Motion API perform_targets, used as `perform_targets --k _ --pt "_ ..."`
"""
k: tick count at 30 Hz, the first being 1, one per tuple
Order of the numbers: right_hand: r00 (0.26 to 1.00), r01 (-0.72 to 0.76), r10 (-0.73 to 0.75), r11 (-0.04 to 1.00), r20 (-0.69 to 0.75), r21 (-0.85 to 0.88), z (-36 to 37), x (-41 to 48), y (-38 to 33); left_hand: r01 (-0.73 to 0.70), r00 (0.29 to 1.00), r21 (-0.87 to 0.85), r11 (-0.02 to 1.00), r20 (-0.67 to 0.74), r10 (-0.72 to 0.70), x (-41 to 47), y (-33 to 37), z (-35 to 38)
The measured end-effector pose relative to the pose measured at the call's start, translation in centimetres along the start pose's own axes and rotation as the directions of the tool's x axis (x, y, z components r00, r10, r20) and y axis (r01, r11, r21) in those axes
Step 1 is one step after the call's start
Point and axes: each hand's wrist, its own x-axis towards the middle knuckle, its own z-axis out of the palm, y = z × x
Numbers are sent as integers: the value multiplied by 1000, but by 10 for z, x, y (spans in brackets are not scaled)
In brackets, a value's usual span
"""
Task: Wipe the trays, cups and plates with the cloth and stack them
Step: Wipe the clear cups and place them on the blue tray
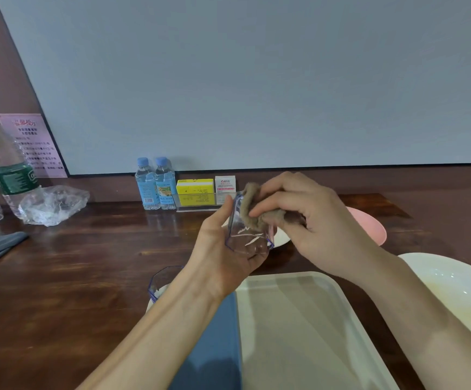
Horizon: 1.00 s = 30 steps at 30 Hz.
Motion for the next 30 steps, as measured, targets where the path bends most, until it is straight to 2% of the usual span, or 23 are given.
perform_targets --k 2,4,8,10,11,13,16,17,19,21,23,24,28,30 --pt "991 18 -24 999 132 48 -3 0 -6 -15 1000 -1 1000 1 15 2 0 -4" --pt "990 1 -13 996 141 86 -7 1 -6 -35 999 35 999 21 34 2 -1 -2" --pt "991 -19 20 1000 -130 12 -4 3 4 -58 996 129 990 69 50 -2 -5 6" --pt "982 -29 25 999 -186 -22 -1 3 4 -68 996 155 986 68 58 -3 -4 7" --pt "987 -18 14 1000 -159 -24 -1 2 2 -86 995 156 984 72 75 -3 -3 6" --pt "1000 25 -25 1000 -18 -4 -4 1 -5 -116 991 151 982 90 104 -3 -1 1" --pt "986 65 -64 998 155 0 -9 -1 -12 -140 986 183 973 113 121 0 1 -5" --pt "987 61 -59 998 147 -12 -9 -1 -10 -148 986 197 969 105 129 0 0 -3" --pt "999 29 -27 999 37 -45 -10 1 -4 -173 984 226 959 74 160 -3 -3 2" --pt "995 -27 16 994 -102 -103 -7 3 3 -166 986 206 964 50 159 -3 -7 7" --pt "988 -55 36 991 -152 -122 -5 3 5 -134 991 164 977 49 128 -3 -7 8" --pt "992 -41 26 992 -121 -117 -5 2 3 -116 992 128 985 53 110 -2 -5 6" --pt "984 54 -51 999 171 -8 -7 -1 -14 -67 994 10 998 84 66 0 0 -4" --pt "981 53 -54 999 189 11 -9 -1 -15 -82 992 51 995 95 77 1 0 -4"
